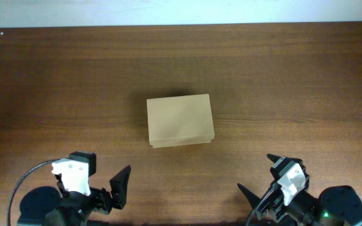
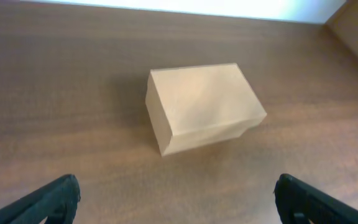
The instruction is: Pack container
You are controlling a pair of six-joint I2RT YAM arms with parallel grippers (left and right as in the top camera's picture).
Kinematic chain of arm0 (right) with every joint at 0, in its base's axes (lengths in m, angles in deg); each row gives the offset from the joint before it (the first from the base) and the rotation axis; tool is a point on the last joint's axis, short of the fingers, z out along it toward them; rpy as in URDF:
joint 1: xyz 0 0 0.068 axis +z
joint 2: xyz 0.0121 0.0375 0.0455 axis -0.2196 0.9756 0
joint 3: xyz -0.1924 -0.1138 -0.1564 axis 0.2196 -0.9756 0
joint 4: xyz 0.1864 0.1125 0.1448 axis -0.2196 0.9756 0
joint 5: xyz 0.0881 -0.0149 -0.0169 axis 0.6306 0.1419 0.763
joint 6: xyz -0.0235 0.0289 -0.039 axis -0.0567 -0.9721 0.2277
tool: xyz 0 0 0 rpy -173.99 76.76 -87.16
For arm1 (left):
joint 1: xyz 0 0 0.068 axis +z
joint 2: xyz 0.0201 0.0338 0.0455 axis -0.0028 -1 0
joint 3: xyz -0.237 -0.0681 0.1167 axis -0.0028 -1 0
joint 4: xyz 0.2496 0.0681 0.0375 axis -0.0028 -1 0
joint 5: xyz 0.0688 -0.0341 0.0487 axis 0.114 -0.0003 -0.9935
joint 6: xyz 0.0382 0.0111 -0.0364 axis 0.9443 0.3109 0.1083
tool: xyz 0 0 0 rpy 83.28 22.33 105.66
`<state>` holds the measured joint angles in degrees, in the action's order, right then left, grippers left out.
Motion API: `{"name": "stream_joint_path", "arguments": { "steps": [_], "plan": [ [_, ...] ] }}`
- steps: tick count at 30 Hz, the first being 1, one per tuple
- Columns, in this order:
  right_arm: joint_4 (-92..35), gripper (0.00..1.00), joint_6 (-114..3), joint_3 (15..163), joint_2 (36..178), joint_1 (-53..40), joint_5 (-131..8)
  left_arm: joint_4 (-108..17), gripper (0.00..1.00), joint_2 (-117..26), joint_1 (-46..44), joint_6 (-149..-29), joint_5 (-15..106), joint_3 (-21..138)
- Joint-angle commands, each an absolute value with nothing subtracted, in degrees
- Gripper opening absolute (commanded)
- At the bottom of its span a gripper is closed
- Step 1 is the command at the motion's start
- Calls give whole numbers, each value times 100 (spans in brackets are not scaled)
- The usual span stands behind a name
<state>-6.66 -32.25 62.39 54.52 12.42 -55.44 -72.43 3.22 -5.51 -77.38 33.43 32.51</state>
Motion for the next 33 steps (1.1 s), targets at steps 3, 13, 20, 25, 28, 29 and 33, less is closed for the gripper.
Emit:
{"name": "stream_joint_path", "arguments": {
  "steps": [3, 13, 20, 25, 28, 29, 33],
  "plan": [
    [-697, 99, -3282, 6184, 5421, 1235, -5457, -7132, 100, 381, -547, -7767, 3459, 3227],
    [-692, 99, -3282, 6184, 5421, 1235, -5457, -7134, 100, 381, -547, -7767, 3457, 3227],
    [-692, 99, -3282, 6184, 5421, 1235, -5457, -7134, 100, 381, -547, -7767, 3457, 3227],
    [-692, 99, -3282, 6184, 5421, 1235, -5457, -7259, 100, 381, -547, -7749, 3398, 3227],
    [-692, 99, -3282, 6184, 5421, 1235, -5457, -7261, 100, 381, -542, -7745, 2827, 3225],
    [-692, 99, -3284, 6184, 5421, 1235, -5457, -7261, 100, 384, -540, -7743, 2580, 3225],
    [-692, 99, -3282, 6184, 5421, 1235, -5457, -7256, 100, 421, -457, -7690, 1809, 3190]
  ]
}}
